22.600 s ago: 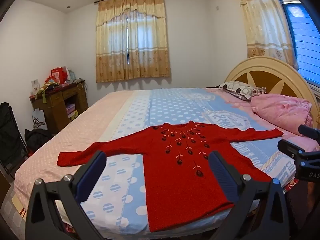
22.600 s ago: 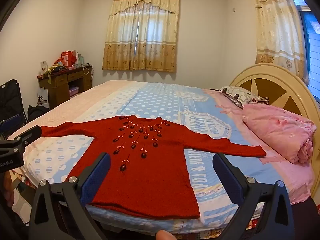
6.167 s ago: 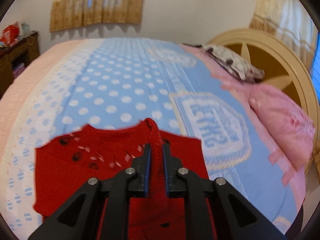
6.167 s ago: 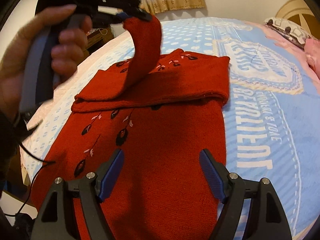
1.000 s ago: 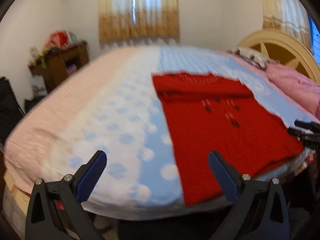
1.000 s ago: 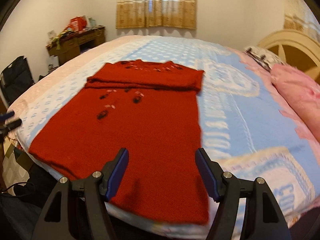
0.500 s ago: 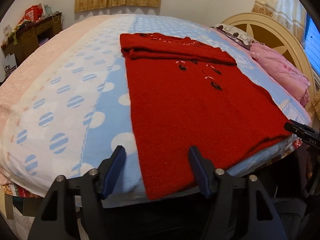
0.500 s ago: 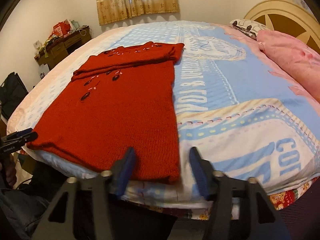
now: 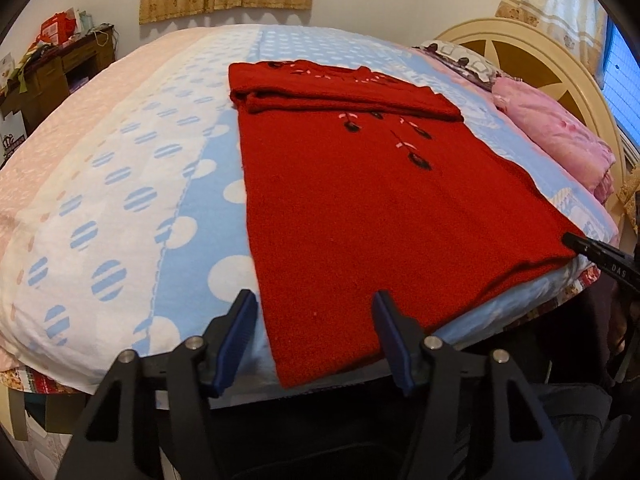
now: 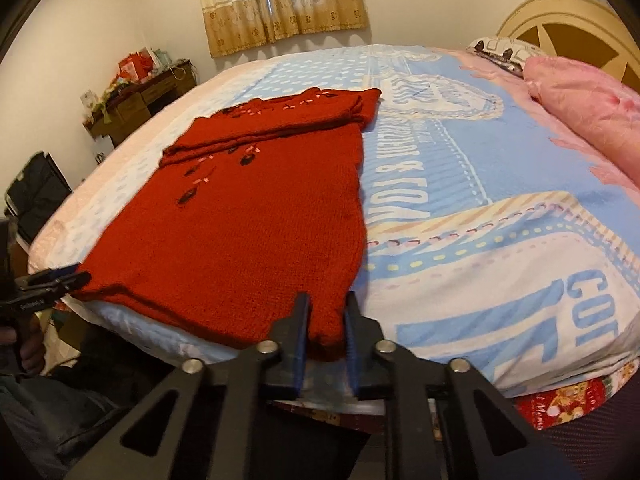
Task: Fold small clothes
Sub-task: 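Close the left tool on the hem while the right tool closes beside it, then lift the hem with both tools and fold it over toward the collar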
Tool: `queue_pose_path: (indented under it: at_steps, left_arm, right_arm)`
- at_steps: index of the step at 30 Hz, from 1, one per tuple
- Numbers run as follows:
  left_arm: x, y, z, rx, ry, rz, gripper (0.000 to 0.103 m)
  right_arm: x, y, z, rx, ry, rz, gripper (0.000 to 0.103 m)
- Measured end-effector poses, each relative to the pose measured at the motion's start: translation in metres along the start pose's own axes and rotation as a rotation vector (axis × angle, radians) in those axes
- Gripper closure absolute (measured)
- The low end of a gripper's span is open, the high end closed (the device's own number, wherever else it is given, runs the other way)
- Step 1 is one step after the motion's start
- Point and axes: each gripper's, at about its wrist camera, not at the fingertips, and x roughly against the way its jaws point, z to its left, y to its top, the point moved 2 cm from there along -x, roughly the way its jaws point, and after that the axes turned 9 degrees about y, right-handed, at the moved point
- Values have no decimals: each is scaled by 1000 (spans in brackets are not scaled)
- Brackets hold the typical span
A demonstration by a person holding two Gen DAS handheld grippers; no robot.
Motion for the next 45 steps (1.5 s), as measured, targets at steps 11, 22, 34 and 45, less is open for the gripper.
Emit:
queue_pose_path:
  at_steps: [11, 22, 34, 45]
  left_arm:
    - [16, 4, 3, 2, -51, -55, 94]
    - [40, 28, 23, 69, -134, -176, 94]
    - [51, 79, 27, 68, -138, -258, 94]
    - [43, 139, 40, 84, -115, -296, 94]
  right_arm:
    - [17, 8, -4, -53, 130, -103, 95]
    - [31, 21, -13, -125, 184, -168, 95]
    - [48, 77, -3, -82, 165, -288, 95]
    - [32, 156, 4, -50, 153, -342, 96]
